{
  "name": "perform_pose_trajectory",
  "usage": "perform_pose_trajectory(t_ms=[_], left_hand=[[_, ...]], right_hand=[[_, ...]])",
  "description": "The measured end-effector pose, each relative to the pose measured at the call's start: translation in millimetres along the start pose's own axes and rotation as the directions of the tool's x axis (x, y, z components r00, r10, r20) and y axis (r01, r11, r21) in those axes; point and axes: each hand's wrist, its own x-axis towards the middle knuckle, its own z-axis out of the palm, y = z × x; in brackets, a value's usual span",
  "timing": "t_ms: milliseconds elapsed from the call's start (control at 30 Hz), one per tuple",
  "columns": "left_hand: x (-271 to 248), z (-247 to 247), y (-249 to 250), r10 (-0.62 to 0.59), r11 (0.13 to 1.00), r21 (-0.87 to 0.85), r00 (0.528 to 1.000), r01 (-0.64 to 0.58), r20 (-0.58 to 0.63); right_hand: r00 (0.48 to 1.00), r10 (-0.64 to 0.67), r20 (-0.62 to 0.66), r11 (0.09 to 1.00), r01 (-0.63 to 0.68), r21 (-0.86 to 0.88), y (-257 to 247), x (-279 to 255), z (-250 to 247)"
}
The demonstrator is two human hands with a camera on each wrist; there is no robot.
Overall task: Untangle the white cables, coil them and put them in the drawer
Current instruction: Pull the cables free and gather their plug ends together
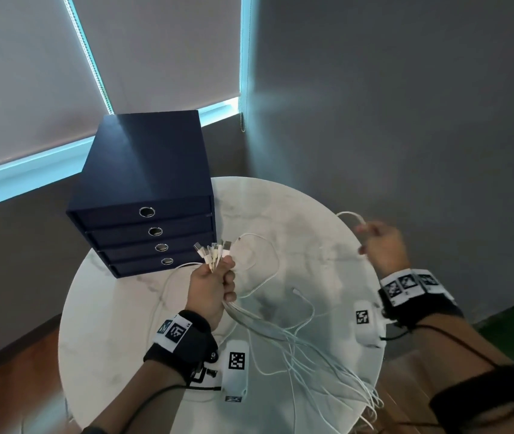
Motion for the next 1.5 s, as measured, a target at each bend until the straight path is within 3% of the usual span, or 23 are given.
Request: perform_pose_trajectory(t_ms=[67, 133, 200, 267, 333, 367, 433, 467, 500, 600, 700, 1000, 1167, 1233, 1333, 1433, 1500], left_hand=[[1.3, 5.6, 1.5, -0.033, 0.999, -0.034, 0.999, 0.034, 0.019], [0.7, 16.1, 4.8, -0.038, 0.998, -0.052, 0.998, 0.040, 0.052], [-1.8, 30.2, 9.1, -0.024, 0.998, -0.056, 0.995, 0.030, 0.097], [-5.4, 47.9, 12.5, -0.011, 0.998, -0.060, 0.988, 0.021, 0.156], [-9.7, 66.9, 14.7, 0.006, 0.997, -0.075, 0.980, 0.009, 0.199], [-11.7, 75.7, 15.7, 0.019, 0.996, -0.088, 0.978, 0.000, 0.210], [-14.5, 88.6, 20.1, 0.040, 0.992, -0.125, 0.974, -0.012, 0.224], [-14.6, 91.9, 24.0, 0.045, 0.989, -0.148, 0.971, -0.010, 0.233], [-13.6, 92.3, 28.9, 0.050, 0.986, -0.169, 0.969, -0.009, 0.240], [-6.1, 78.5, 46.3, 0.076, 0.975, -0.220, 0.975, -0.029, 0.208], [0.4, 58.4, 54.1, 0.082, 0.966, -0.255, 0.984, -0.040, 0.158], [19.6, 1.5, 63.6, 0.095, 0.945, -0.318, 0.994, -0.075, 0.046], [22.7, -29.5, 62.0, 0.045, 0.958, -0.284, 0.999, -0.038, 0.016], [20.3, -32.8, 50.6, -0.006, 0.974, -0.224, 0.999, 0.016, 0.044], [9.8, -39.4, 37.6, -0.135, 0.982, -0.112, 0.978, 0.153, 0.159], [-2.1, -50.8, 25.9, -0.182, 0.983, 0.018, 0.955, 0.183, 0.235], [-5.7, -54.3, 15.0, -0.181, 0.984, 0.031, 0.963, 0.178, 0.201]], right_hand=[[0.975, 0.099, -0.200, 0.994, -0.106, -0.025, 18.7, 8.6, -30.5], [0.951, 0.107, -0.290, 0.994, -0.113, -0.004, 28.7, 10.1, -44.0], [0.968, 0.061, -0.245, 0.998, -0.063, -0.001, 28.4, 3.2, -36.6], [0.984, -0.095, -0.148, 0.992, 0.081, -0.095, 19.6, -13.1, -16.7], [0.978, -0.182, 0.100, 0.980, 0.171, 0.103, -2.5, -41.3, 6.0], [0.923, -0.217, 0.317, 0.961, 0.146, 0.234, -16.7, -60.2, 19.5], [0.682, -0.258, 0.685, 0.963, 0.122, 0.242, -30.8, -90.5, 52.1], [0.612, -0.257, 0.748, 0.966, 0.142, 0.215, -30.0, -98.5, 66.0], [0.601, -0.254, 0.758, 0.967, 0.144, 0.210, -25.5, -103.2, 74.5], [0.674, -0.161, 0.721, 0.987, 0.130, 0.099, -7.3, -98.0, 73.2], [0.736, -0.135, 0.664, 0.965, 0.249, -0.079, 12.7, -84.5, 61.8], [0.826, 0.033, 0.563, 0.868, 0.256, -0.426, 95.6, -50.0, 20.0], [0.855, 0.072, 0.513, 0.891, 0.176, -0.419, 140.8, -50.3, -20.0], [0.893, 0.129, 0.432, 0.834, 0.138, -0.535, 143.9, -47.5, -29.1], [0.931, 0.220, 0.290, 0.677, 0.068, -0.733, 159.6, -40.5, -42.0], [0.911, 0.304, 0.280, 0.551, 0.072, -0.831, 182.5, -35.2, -44.7], [0.895, 0.327, 0.305, 0.519, 0.099, -0.849, 188.4, -39.9, -38.5]])
